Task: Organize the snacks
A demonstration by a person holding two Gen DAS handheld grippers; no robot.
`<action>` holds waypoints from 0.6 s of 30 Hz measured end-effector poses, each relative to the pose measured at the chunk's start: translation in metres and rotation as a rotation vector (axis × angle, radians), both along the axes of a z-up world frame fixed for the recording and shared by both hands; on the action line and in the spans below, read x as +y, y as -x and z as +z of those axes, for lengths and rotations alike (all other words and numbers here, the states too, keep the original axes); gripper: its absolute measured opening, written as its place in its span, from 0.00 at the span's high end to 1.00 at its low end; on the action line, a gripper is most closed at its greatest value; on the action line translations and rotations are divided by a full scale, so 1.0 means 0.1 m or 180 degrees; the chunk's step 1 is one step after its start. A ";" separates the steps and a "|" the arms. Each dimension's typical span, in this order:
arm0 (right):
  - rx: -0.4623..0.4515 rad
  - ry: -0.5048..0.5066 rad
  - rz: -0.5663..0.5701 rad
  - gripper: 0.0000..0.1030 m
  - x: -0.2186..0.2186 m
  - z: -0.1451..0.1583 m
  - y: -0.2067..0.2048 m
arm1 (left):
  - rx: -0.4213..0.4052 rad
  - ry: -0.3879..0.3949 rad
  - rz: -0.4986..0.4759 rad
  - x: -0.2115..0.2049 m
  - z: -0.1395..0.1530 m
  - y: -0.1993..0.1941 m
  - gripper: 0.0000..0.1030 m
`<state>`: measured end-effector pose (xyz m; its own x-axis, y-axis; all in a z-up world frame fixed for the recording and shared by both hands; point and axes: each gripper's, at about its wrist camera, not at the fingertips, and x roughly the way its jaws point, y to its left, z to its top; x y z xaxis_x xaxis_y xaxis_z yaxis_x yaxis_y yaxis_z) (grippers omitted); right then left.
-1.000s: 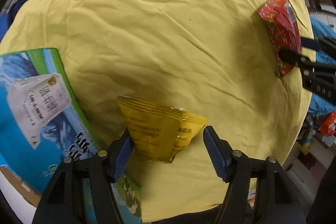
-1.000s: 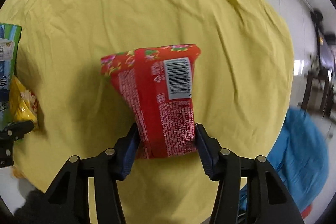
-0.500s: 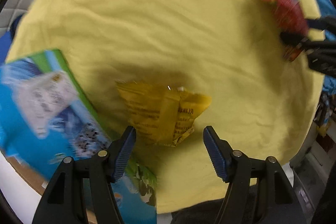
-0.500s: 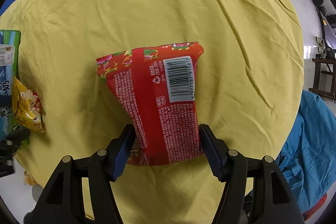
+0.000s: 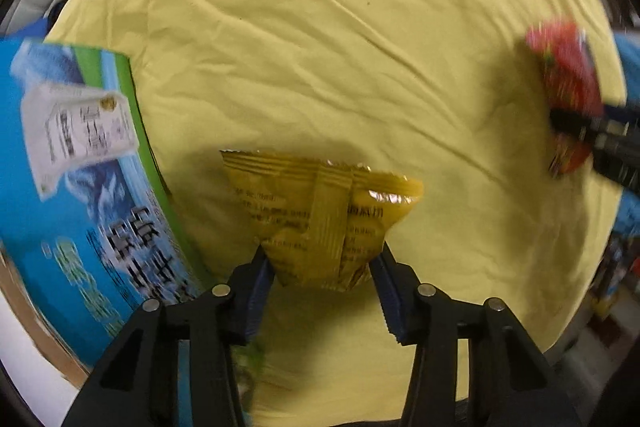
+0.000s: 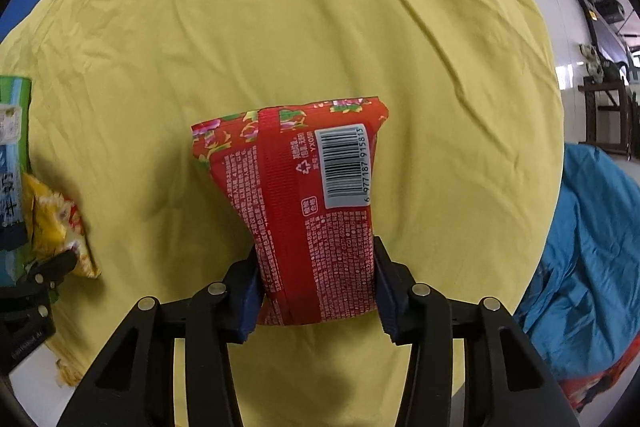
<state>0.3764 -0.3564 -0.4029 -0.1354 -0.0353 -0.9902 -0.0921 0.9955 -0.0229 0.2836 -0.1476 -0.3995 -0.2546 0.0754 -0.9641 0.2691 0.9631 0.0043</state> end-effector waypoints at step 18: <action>-0.0222 -0.0130 -0.0537 0.52 -0.13 0.15 0.45 | -0.0518 0.0331 0.0708 0.06 -0.18 0.19 0.45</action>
<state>0.3315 -0.3696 -0.3883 -0.0671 0.0226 -0.9975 0.0767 0.9969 0.0174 0.2642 -0.1416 -0.4177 -0.0953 -0.0661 -0.9932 0.0552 0.9959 -0.0716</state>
